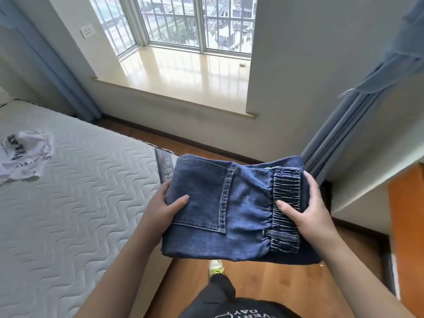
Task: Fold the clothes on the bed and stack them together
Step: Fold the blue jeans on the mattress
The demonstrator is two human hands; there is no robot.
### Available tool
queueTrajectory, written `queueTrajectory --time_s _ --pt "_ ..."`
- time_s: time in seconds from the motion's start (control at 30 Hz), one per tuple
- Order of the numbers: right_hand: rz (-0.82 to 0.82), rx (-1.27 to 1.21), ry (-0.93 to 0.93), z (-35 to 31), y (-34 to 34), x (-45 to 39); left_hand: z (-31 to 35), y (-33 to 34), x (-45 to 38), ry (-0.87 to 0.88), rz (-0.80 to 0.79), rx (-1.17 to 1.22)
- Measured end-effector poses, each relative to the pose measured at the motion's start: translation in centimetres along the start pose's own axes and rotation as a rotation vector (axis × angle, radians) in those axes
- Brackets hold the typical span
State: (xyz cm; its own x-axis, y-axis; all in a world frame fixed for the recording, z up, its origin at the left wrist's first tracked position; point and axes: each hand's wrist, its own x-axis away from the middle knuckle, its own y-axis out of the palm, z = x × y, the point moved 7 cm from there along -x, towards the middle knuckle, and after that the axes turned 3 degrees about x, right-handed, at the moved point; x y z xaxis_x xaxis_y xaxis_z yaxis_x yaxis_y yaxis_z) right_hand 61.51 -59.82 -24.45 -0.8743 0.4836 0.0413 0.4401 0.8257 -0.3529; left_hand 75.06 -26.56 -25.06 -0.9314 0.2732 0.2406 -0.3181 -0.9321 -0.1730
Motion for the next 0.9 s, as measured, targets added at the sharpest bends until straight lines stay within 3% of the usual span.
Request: queueTrajectory --time_s 0.43,0.9 --pt "0.01 -0.17 0.038 0.9 2.0 -15.0 2.5 -0.1 -15.6 -0.004 -0.066 0.149" --pt "-0.035 -0.214 0.054 4.1 -1.9 -31.4 5.2 7.6 -29.7 -0.037 -0.067 0.209"
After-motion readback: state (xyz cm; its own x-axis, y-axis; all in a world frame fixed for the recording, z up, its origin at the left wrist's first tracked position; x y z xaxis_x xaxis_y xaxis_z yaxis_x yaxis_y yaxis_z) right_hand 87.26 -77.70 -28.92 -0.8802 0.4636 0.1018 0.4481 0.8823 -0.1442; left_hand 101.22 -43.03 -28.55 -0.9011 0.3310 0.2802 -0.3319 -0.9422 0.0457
